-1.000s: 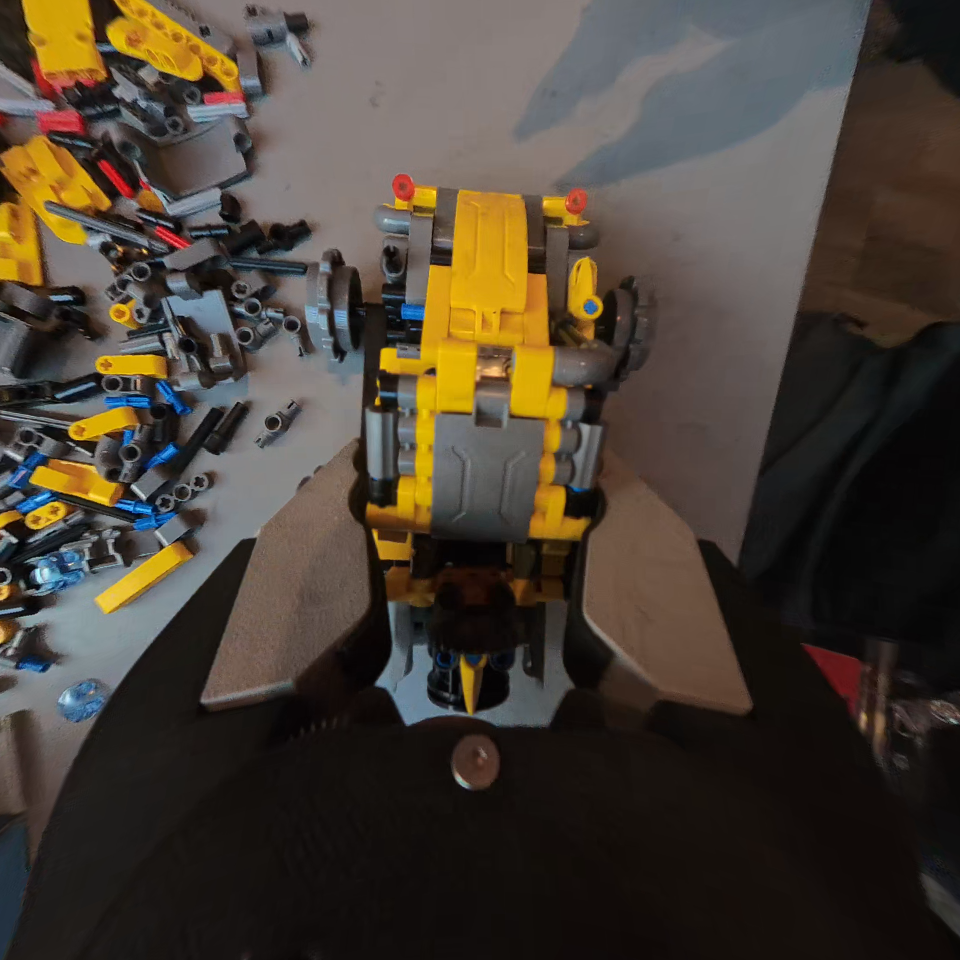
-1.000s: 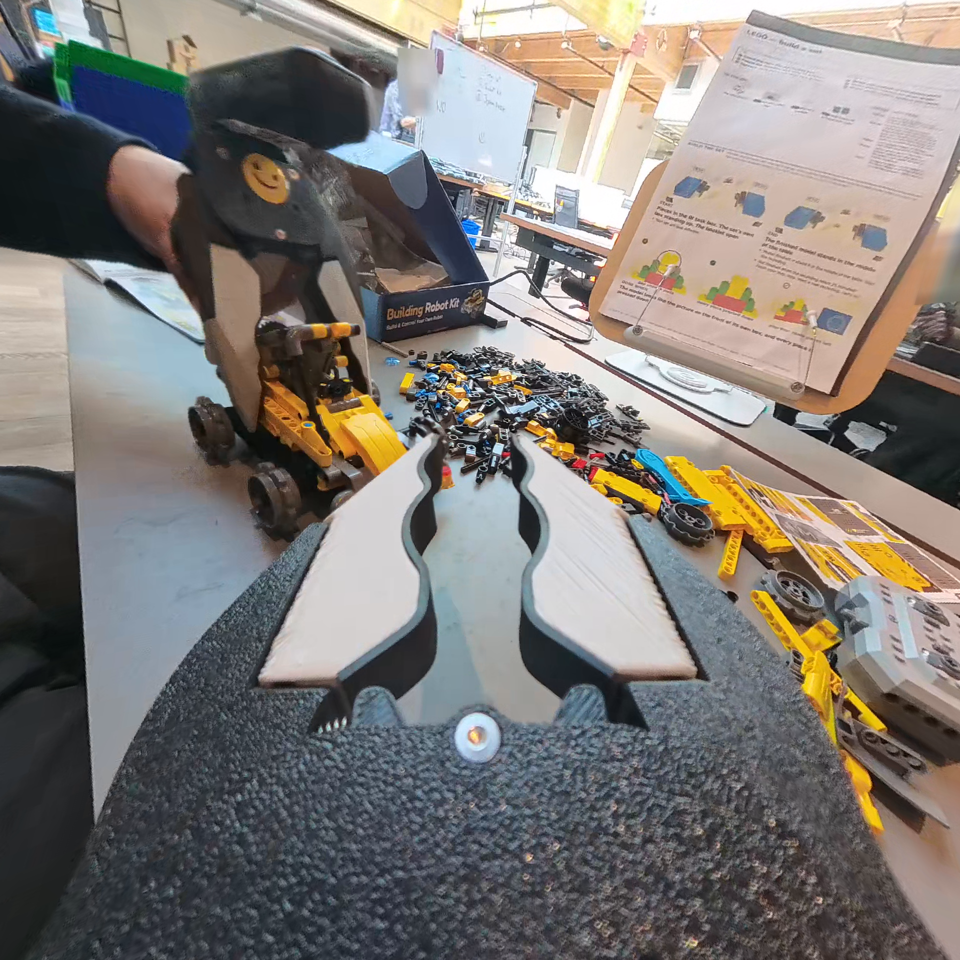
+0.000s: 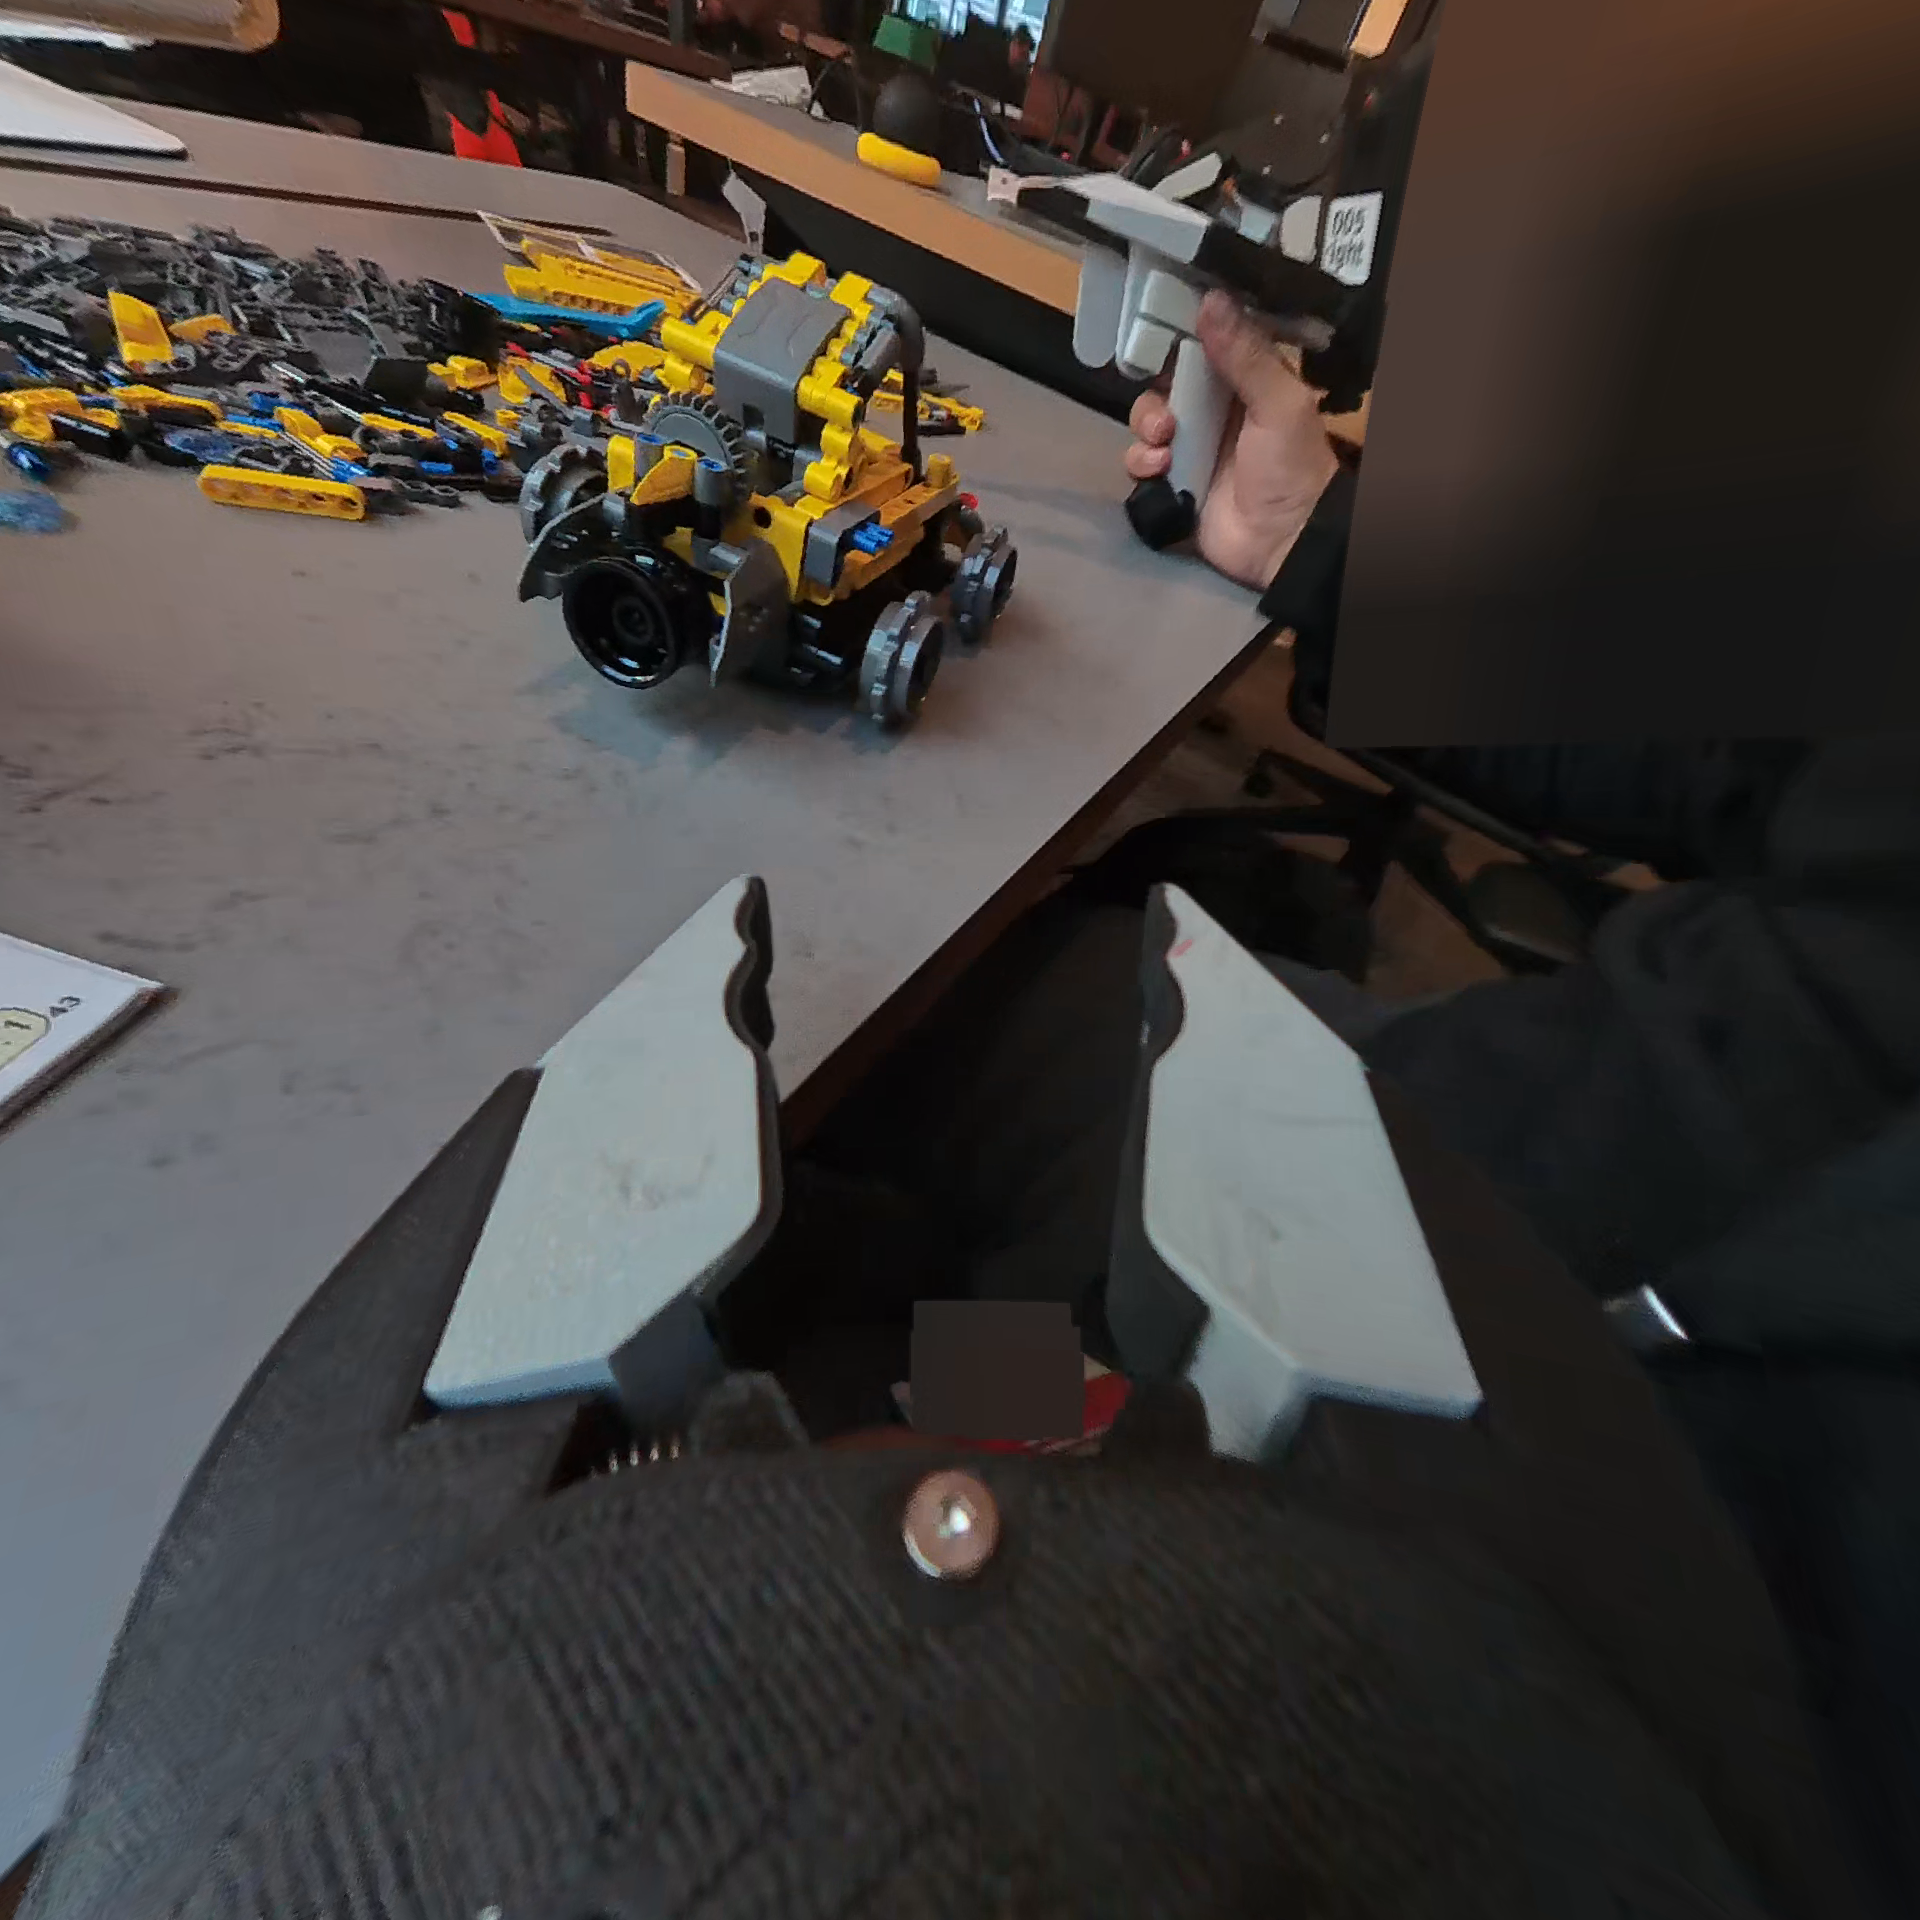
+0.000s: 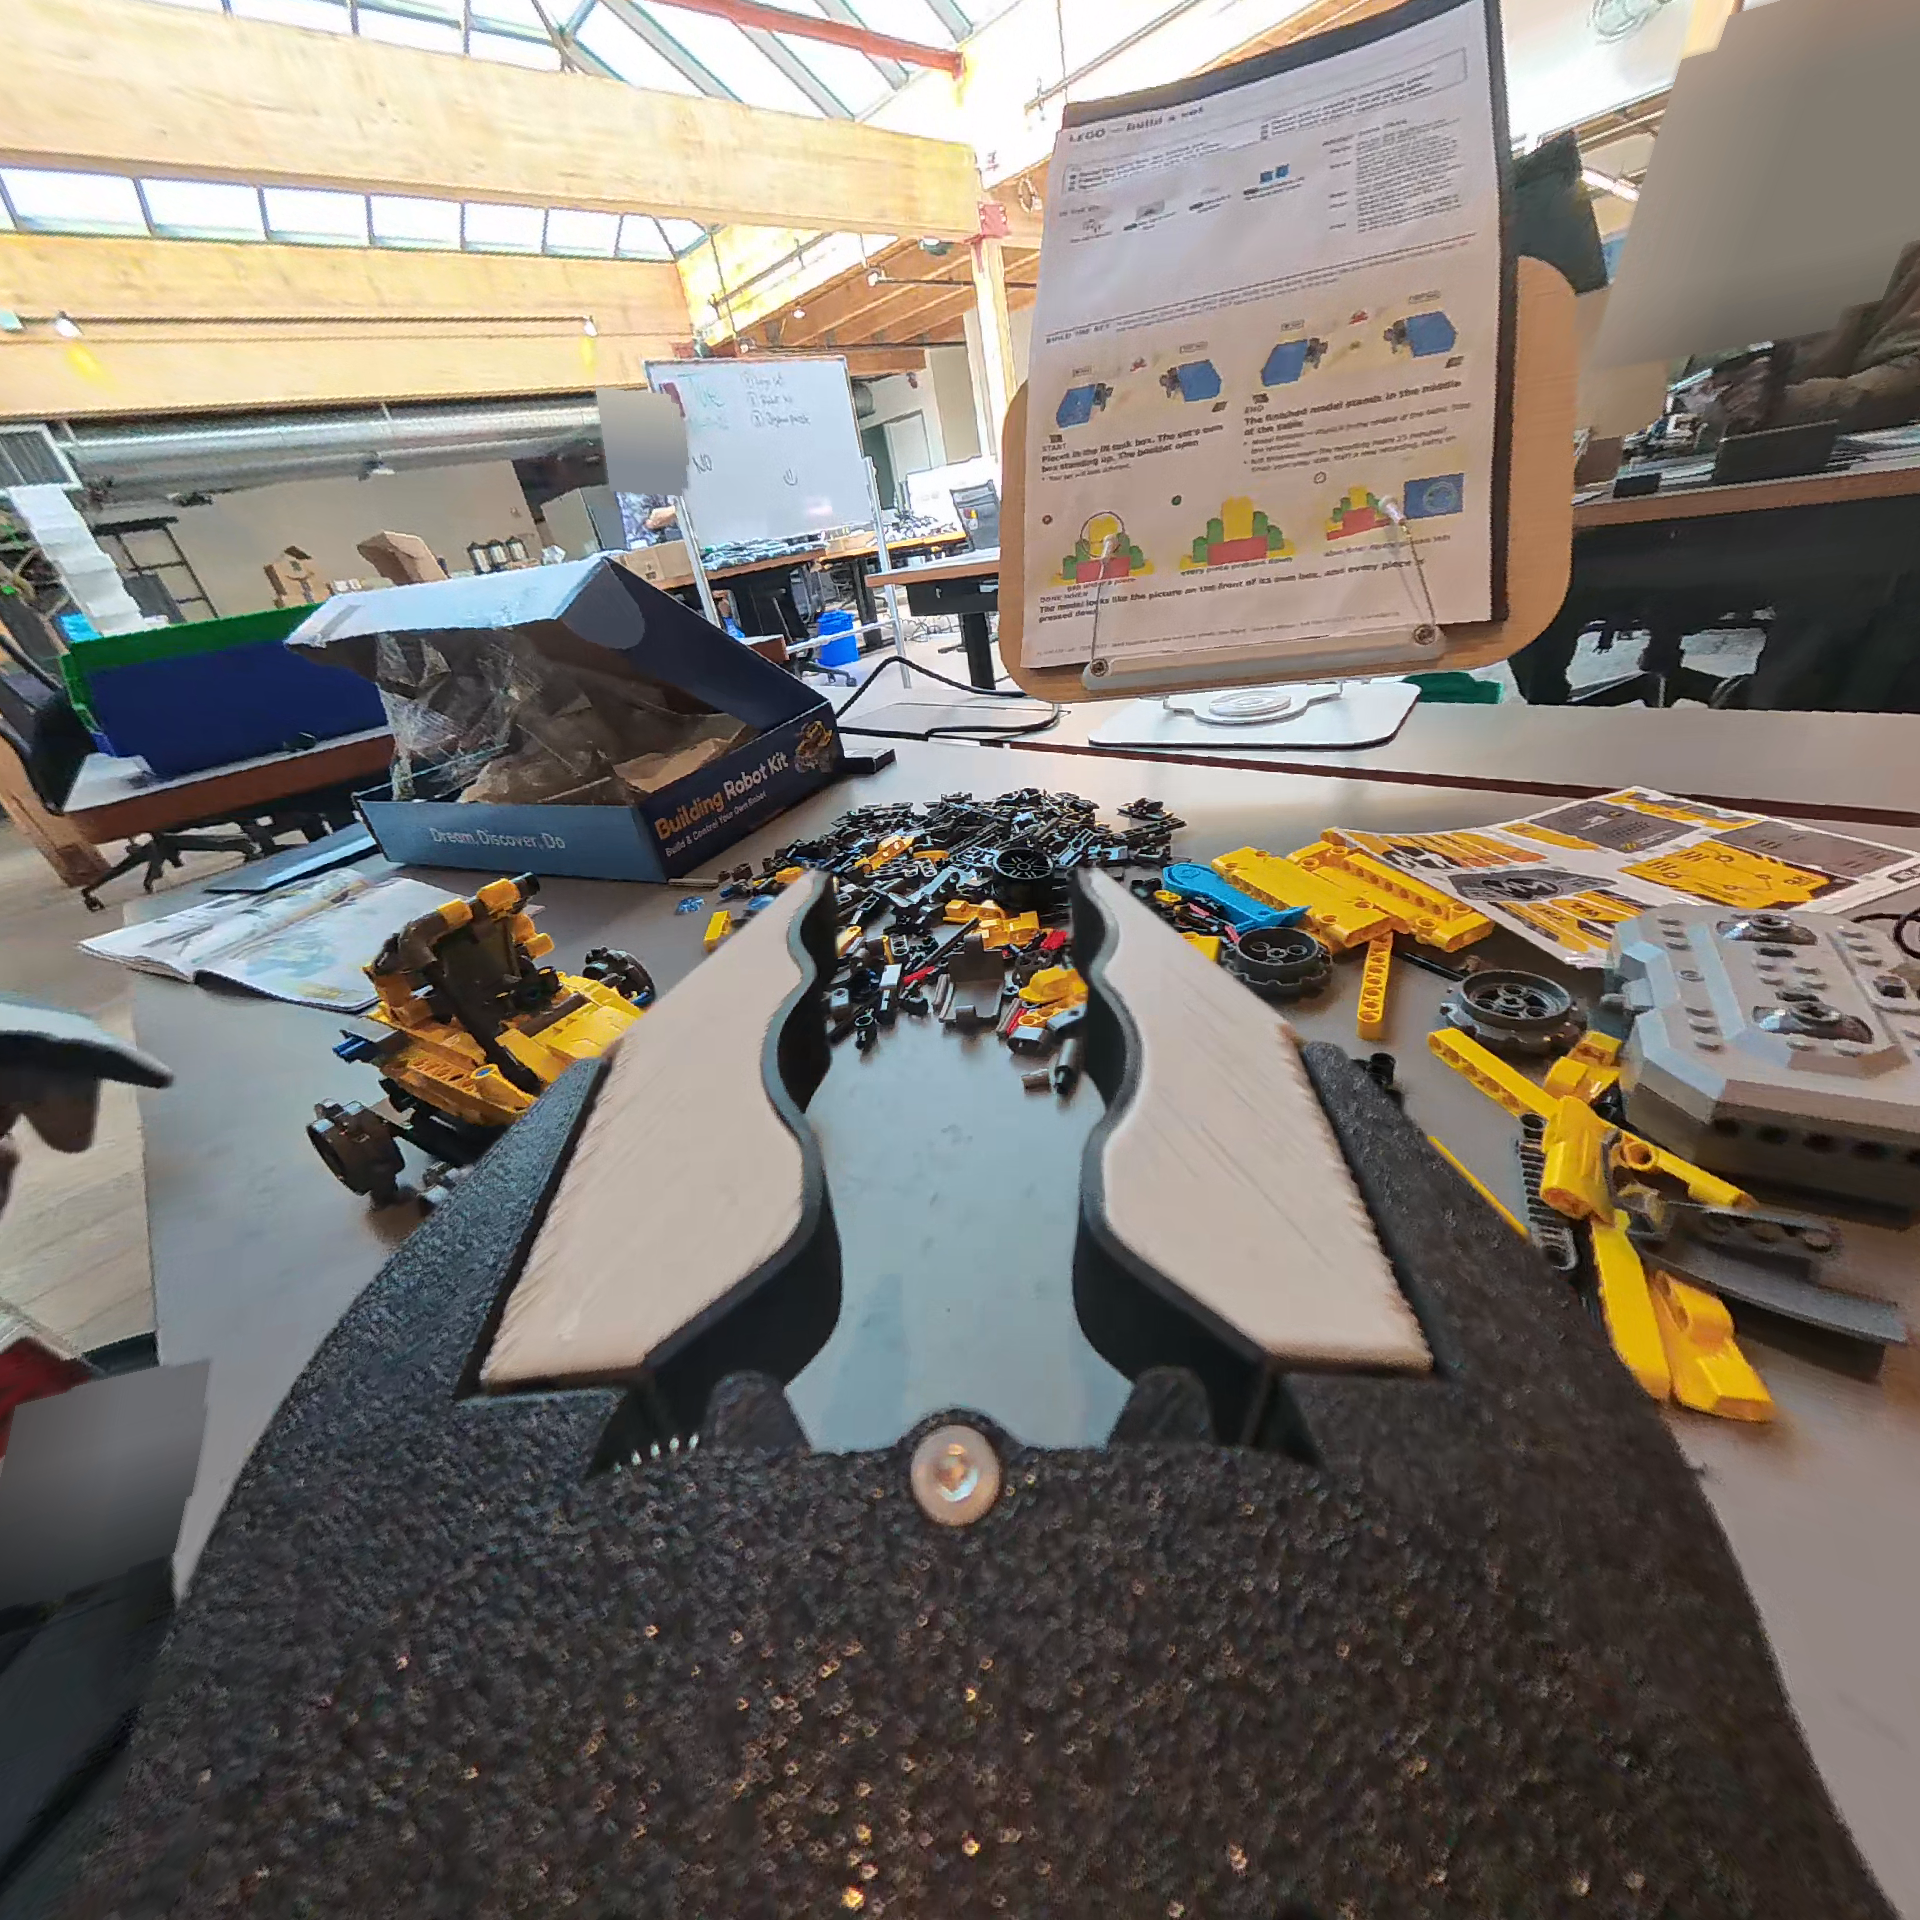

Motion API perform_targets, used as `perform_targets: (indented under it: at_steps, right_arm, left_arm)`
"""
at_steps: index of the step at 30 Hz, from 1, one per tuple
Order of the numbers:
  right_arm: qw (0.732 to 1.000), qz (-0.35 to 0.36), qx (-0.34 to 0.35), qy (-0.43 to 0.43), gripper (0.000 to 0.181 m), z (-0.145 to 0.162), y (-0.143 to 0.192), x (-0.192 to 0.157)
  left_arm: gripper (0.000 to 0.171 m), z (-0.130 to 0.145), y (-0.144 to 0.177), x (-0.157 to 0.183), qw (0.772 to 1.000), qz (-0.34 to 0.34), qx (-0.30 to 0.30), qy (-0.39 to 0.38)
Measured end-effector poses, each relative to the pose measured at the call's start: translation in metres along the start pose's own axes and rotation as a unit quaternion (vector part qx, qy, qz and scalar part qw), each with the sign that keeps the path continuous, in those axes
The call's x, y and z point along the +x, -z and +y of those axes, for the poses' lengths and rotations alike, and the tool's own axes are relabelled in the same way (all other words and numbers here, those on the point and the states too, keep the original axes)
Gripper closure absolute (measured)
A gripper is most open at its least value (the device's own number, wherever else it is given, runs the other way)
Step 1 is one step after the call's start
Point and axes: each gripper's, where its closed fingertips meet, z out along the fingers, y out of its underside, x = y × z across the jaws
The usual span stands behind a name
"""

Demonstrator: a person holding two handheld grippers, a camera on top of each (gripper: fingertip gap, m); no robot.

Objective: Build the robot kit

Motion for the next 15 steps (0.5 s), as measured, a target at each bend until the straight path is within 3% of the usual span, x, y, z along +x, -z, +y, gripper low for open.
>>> perform_targets:
  at_steps: [9, 15]
  right_arm:
    - [1.000, 0.015, -0.004, 0.008, 0.136, 0.001, -0.002, 0.004]
    - [1.000, 0.013, -0.001, 0.008, 0.136, 0.000, -0.001, 0.003]
  left_arm:
    - [0.105, 0.023, -0.010, 0.008, 0.998, 0.016, -0.053, -0.038]
    - [0.106, 0.026, -0.016, 0.007, 0.998, 0.014, -0.055, -0.033]
